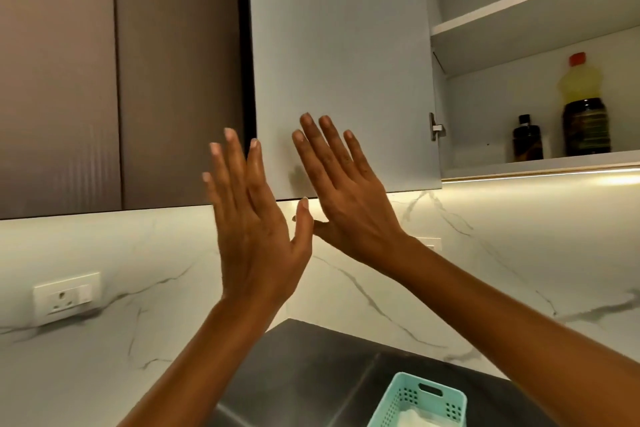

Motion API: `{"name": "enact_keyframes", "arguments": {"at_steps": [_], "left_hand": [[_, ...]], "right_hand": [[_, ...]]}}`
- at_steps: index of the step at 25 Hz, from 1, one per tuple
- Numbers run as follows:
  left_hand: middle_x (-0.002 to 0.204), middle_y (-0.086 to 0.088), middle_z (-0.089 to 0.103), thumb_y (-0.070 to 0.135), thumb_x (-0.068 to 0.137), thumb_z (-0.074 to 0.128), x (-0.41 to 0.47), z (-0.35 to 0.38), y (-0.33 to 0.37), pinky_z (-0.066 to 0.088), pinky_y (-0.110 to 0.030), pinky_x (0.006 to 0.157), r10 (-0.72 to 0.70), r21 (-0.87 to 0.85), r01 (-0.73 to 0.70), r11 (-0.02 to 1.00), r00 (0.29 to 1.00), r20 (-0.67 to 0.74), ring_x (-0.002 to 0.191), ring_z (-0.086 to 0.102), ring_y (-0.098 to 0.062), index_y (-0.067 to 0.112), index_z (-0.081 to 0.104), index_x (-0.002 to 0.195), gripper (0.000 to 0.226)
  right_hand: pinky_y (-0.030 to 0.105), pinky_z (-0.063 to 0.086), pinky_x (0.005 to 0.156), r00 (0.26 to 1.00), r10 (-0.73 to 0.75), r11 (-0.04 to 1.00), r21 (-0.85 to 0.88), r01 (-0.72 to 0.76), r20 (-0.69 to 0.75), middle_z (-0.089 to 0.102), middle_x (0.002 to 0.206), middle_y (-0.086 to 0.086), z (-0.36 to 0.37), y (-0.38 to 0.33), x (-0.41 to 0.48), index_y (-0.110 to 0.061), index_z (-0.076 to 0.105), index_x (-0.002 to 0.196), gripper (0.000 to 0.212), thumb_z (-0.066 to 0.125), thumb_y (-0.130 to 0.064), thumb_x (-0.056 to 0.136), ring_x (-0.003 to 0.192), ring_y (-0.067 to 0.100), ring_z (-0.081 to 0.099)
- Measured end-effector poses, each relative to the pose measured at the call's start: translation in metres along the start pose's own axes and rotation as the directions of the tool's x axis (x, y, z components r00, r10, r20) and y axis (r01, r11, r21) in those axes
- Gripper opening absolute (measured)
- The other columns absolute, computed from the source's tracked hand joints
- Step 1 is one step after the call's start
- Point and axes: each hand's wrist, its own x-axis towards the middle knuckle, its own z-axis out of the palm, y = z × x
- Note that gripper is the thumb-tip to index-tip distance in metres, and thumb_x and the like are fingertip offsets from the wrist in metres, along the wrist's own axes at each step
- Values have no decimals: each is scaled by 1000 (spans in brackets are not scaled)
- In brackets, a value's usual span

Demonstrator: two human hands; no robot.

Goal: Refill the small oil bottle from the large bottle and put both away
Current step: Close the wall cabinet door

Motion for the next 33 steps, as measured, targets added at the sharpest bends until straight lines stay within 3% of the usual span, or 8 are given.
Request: {"name": "enact_keyframes", "arguments": {"at_steps": [7,10,13,18,22,25,29,33], "left_hand": [[144,-21,36,30,80,60,1,7,5,31,-37,92,-85,-184,80,980,996,-23,122,48,-36,2,27,139,73],[142,-21,39,29,81,60,2,2,12,29,-29,97,-81,-219,63,974,994,-76,123,39,-22,1,31,137,69],[141,-22,39,33,84,53,4,-7,24,16,6,95,22,-291,-54,955,994,-112,127,24,-1,2,31,135,63],[146,-17,27,38,89,46,3,-10,65,18,6,96,282,-493,-297,818,953,-107,135,12,13,-4,25,134,65],[148,-8,24,38,93,34,0,10,114,27,-3,101,425,-695,-370,617,899,-101,136,27,-3,7,20,140,58],[144,-3,30,26,92,41,-6,37,156,34,-13,101,436,-729,-370,576,893,-110,129,35,-12,7,23,139,54],[143,-5,30,8,77,61,-12,76,222,39,-27,95,436,-720,-379,582,892,-117,126,46,-28,3,27,139,70],[140,-13,41,2,71,76,-15,108,281,44,-26,87,483,-705,-417,574,867,-119,125,46,-31,0,40,133,71]], "right_hand": [[37,16,113,997,-17,995,-101,9,-80,35,146,17,33,0,8,-6,21,139,74,64,-32,86,138,32,22],[34,11,115,994,25,1000,-13,-27,-102,30,148,18,28,2,6,-6,18,140,75,66,-26,86,140,24,5],[31,8,117,992,60,993,109,-47,-113,17,149,12,9,7,-1,-10,11,143,71,57,-21,91,141,15,-3],[35,18,116,972,1,957,284,67,-234,-8,155,-16,-45,31,-24,-35,-13,144,61,27,-36,99,143,12,3],[33,9,117,914,-65,998,-1,71,-401,-11,154,-16,-98,72,-46,-28,-12,146,95,57,-17,81,142,8,-3],[32,3,117,895,-187,954,-291,68,-404,-12,155,-12,-147,104,-64,-23,-6,147,100,67,-34,80,142,9,-7],[40,6,116,945,-263,771,-631,85,-194,6,156,-6,-217,150,-99,-9,40,122,67,70,-47,76,144,18,3],[42,7,116,980,-199,596,-791,138,21,46,137,10,-273,193,-137,-8,52,116,43,64,-37,87,142,21,13]]}}
